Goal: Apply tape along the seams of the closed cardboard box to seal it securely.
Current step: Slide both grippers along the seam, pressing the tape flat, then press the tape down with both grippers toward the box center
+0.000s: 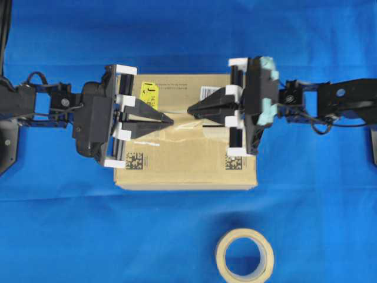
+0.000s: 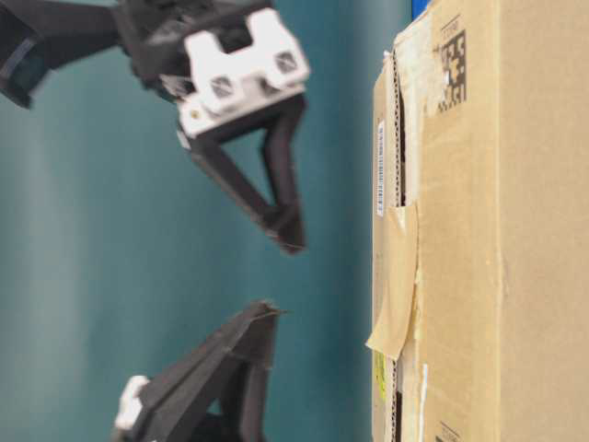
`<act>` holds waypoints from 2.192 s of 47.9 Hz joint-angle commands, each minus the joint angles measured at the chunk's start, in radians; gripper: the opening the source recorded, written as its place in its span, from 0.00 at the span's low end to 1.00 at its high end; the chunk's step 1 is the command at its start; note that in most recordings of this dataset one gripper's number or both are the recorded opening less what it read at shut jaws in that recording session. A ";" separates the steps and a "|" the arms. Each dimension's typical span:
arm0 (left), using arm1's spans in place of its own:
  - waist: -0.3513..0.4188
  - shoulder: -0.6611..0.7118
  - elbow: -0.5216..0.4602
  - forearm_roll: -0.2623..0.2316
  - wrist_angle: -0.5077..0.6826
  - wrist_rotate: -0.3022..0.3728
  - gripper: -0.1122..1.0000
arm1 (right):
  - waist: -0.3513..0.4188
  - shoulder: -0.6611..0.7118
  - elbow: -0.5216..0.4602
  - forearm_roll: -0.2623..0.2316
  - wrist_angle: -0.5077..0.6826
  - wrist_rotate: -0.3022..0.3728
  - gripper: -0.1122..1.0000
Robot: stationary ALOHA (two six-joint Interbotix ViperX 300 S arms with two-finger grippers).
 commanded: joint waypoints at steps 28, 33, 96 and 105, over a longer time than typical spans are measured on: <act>0.029 0.175 0.035 -0.012 -0.143 -0.092 0.10 | 0.012 0.143 -0.101 0.025 0.012 0.002 0.10; 0.043 0.170 0.071 -0.012 -0.144 -0.143 0.10 | 0.018 0.143 -0.075 0.054 0.025 0.002 0.10; -0.043 0.129 0.006 -0.005 -0.163 -0.161 0.10 | 0.034 0.020 -0.049 0.127 -0.012 -0.048 0.10; -0.048 0.190 0.002 -0.006 -0.164 -0.169 0.10 | 0.048 0.130 -0.121 0.127 -0.009 -0.046 0.10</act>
